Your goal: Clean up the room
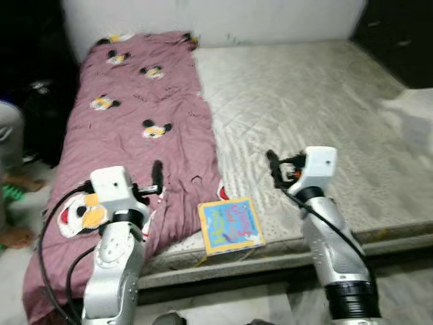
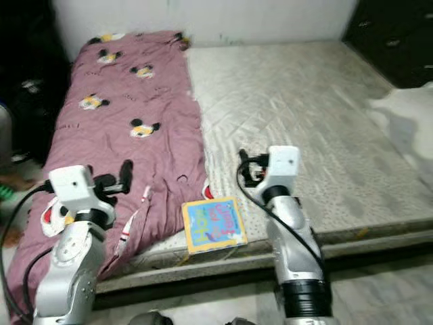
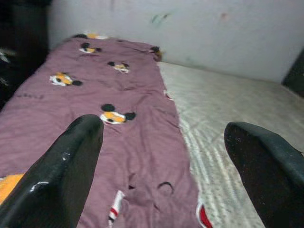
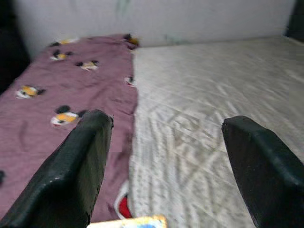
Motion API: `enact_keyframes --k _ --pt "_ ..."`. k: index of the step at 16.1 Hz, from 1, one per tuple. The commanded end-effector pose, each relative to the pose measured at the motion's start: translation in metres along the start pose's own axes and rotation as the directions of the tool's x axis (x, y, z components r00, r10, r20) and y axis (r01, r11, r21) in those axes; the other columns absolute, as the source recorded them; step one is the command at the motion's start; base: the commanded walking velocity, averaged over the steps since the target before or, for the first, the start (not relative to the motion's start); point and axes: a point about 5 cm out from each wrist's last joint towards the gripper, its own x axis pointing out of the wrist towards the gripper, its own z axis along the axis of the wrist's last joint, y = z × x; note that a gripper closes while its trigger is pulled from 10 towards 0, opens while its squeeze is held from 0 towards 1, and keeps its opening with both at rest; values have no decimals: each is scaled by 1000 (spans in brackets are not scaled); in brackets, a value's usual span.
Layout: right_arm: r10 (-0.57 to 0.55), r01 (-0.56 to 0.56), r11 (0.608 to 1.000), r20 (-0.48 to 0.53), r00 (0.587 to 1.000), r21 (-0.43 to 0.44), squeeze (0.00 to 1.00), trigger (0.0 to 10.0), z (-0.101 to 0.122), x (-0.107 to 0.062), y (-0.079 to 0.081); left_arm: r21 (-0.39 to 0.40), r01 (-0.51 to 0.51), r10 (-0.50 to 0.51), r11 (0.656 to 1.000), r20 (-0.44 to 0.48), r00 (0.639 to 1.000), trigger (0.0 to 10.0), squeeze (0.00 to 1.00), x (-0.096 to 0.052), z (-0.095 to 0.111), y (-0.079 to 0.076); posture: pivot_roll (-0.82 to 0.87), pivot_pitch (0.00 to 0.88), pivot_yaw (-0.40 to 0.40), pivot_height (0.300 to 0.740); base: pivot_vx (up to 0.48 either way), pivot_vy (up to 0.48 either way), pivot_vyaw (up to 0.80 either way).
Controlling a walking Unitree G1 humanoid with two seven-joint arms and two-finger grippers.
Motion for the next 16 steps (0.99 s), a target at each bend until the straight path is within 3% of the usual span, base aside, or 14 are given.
enact_keyframes --k 1,3,6,7,12,16 --pt "7 -7 1000 7 1000 7 0 10000 3 1 4 -2 -14 14 1000 1 1000 10000 0 0 1 4 2 107 -8 740 0 0 -531" --pt "5 -5 1000 7 1000 2 0 10000 4 2 3 32 -36 36 999 0 999 10000 0 0 2 3 3 108 -8 740 0 0 -800" --pt "4 -4 1000 8 1000 6 0 10000 3 2 3 8 -41 41 999 5 999 10000 0 1 2 6 4 108 -6 740 0 0 -710" --pt "4 -4 1000 9 1000 6 0 10000 3 2 4 40 -45 45 998 13 999 10000 0 1 2 8 4 108 -7 740 0 0 0" --pt "3 -3 1000 5 1000 -2 0 10000 1 2 3 34 -6 5 999 11 1000 10000 0 0 1 7 5 96 -4 740 0 0 0" --pt "9 -9 1000 7 1000 -17 0 10000 3 4 1 32 -38 38 999 11 999 10000 0 0 -1 10 -1 101 -3 740 0 0 -800"
